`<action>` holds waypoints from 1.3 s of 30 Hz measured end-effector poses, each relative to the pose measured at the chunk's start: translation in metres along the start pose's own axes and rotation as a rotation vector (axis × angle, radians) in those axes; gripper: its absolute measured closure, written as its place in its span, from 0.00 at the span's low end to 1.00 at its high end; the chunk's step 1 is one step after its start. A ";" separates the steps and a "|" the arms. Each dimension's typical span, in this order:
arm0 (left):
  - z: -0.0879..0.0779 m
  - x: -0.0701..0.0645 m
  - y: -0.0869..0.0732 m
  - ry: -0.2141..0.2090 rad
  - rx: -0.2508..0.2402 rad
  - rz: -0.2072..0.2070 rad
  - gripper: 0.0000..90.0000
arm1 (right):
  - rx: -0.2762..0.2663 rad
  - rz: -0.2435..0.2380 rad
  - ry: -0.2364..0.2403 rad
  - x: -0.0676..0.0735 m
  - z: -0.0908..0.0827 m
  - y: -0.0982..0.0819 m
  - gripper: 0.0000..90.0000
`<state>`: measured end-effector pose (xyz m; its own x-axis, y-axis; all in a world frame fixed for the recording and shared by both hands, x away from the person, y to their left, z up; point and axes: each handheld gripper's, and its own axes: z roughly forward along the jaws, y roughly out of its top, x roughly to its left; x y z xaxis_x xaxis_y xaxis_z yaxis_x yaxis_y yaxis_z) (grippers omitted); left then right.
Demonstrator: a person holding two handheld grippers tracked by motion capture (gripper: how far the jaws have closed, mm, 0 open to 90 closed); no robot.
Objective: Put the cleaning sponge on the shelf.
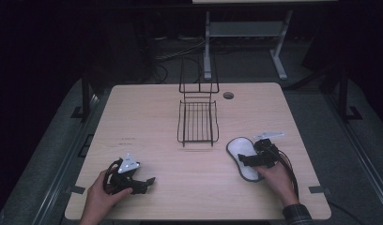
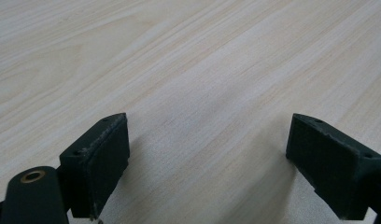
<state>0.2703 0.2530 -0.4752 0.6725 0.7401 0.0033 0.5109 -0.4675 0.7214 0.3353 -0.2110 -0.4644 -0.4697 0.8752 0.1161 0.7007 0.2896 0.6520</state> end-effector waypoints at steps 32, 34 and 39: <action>0.000 0.000 0.000 0.000 0.000 0.001 0.14 | 0.019 -0.015 -0.010 0.009 -0.007 0.001 0.36; 0.000 0.000 0.000 0.000 0.000 0.001 0.14 | 0.010 -0.017 -0.008 0.008 -0.010 0.002 0.39; 0.000 0.000 0.000 0.000 0.000 0.002 0.14 | -0.024 -0.019 0.009 0.007 -0.017 0.003 0.48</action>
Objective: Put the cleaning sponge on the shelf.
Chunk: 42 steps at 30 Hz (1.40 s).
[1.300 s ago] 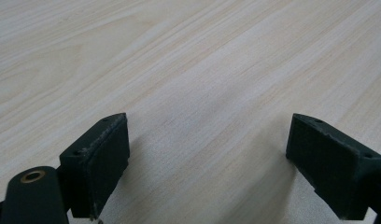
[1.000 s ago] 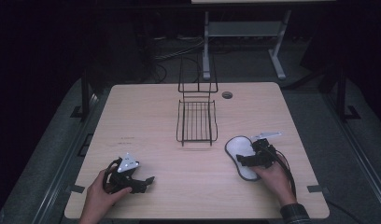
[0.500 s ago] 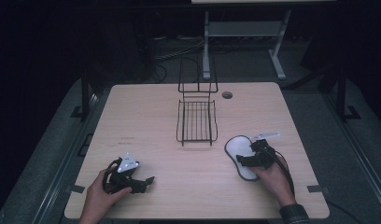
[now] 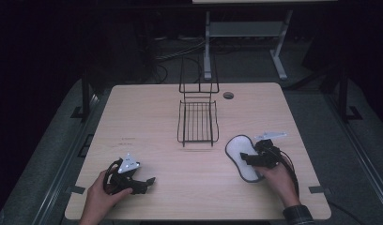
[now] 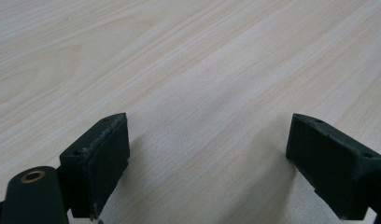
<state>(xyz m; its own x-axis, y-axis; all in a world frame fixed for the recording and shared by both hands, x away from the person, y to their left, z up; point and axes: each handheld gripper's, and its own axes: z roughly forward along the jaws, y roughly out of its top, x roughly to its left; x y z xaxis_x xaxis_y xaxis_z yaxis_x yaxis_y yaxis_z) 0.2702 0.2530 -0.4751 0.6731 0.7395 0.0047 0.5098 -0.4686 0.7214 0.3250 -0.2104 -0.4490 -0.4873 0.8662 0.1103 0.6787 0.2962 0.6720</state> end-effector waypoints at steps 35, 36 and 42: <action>0.000 0.000 0.000 0.000 0.000 0.002 0.14 | -0.117 -0.049 0.122 0.000 -0.042 0.005 0.90; 0.000 0.000 0.000 -0.001 0.000 0.002 0.14 | -0.116 -0.048 0.123 0.000 -0.043 0.005 0.90; 0.000 0.000 0.000 0.000 0.000 0.002 0.14 | -0.120 -0.052 0.137 -0.004 -0.046 0.009 0.90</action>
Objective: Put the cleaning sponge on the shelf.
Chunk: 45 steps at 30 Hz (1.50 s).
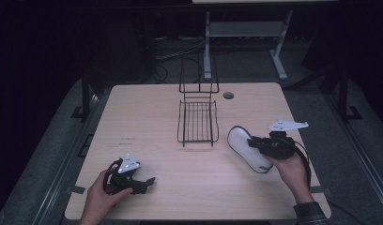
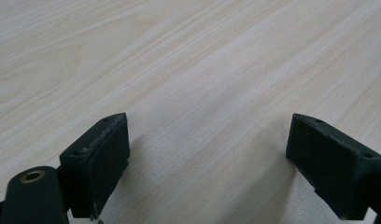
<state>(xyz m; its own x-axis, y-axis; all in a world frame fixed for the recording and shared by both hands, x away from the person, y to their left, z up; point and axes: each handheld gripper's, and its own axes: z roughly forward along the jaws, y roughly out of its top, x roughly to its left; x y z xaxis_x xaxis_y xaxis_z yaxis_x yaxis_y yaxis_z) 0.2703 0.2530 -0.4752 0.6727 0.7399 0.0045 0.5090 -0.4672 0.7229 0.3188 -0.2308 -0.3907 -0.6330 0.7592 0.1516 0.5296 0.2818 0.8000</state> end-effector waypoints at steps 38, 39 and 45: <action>0.000 0.000 0.000 0.000 0.002 0.004 0.14 | -0.052 -0.082 0.076 0.019 0.057 0.081 0.89; 0.000 0.000 0.000 0.000 0.002 0.003 0.14 | -0.051 -0.081 0.080 0.020 0.060 0.083 0.89; 0.000 0.000 0.000 -0.001 0.002 0.002 0.14 | -0.054 -0.081 0.089 0.021 0.075 0.093 0.89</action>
<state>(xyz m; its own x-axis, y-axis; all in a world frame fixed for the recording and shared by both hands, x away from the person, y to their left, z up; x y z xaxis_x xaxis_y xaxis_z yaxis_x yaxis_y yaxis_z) 0.2703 0.2532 -0.4751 0.6742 0.7385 0.0058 0.5086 -0.4700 0.7214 0.3970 -0.1448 -0.3563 -0.7211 0.6797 0.1343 0.4453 0.3061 0.8415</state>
